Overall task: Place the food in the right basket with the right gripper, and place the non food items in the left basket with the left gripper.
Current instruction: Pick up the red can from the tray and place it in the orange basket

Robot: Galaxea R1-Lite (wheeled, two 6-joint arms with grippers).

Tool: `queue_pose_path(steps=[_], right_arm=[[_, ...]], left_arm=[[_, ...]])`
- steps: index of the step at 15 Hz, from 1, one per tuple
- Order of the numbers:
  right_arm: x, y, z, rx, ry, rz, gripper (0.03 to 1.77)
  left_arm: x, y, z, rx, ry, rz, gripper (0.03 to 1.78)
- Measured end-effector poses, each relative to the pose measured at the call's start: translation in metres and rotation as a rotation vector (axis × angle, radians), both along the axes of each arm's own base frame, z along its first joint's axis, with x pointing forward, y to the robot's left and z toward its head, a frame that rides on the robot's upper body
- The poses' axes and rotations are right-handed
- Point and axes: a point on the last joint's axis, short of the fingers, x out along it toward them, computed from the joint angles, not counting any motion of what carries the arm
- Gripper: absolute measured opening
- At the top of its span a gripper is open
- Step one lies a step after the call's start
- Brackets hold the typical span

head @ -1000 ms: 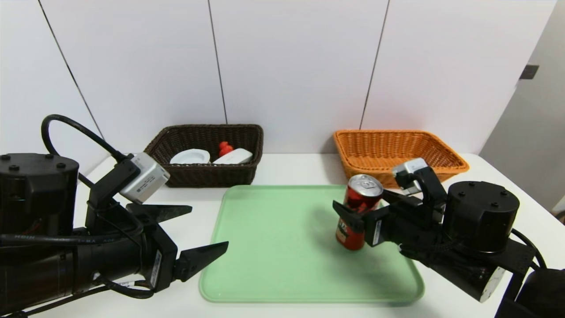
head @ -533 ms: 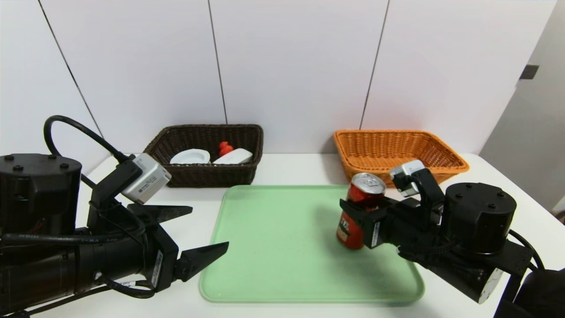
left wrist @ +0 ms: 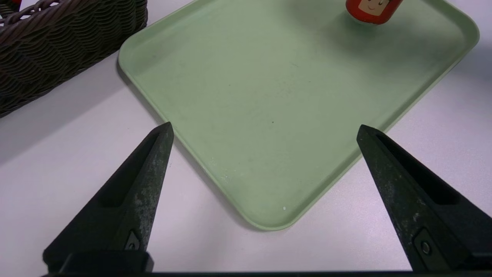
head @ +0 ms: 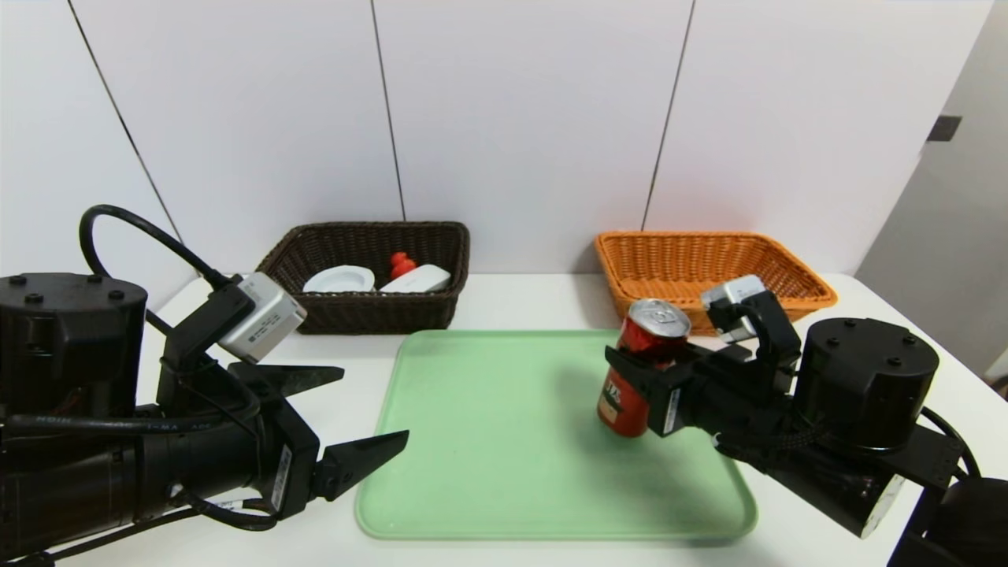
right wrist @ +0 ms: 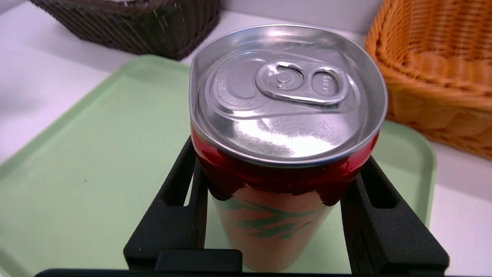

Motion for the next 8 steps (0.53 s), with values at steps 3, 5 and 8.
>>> queue_pose_path(steps=[3, 5, 8], right_arm=[[0.001, 0.003, 0.014, 0.021, -0.043, 0.007, 0.93], [0.003, 0.005, 0.021, 0.011, -0.057, 0.007, 0.93], [0.012, 0.007, 0.043, 0.007, -0.075, -0.004, 0.92]], left_arm=[[0.0, 0.0, 0.001, 0.0, -0.004, -0.001, 1.69], [0.001, 0.0, 0.001, 0.004, -0.009, -0.003, 1.69], [0.002, -0.001, 0.004, 0.002, -0.018, -0.004, 1.69]])
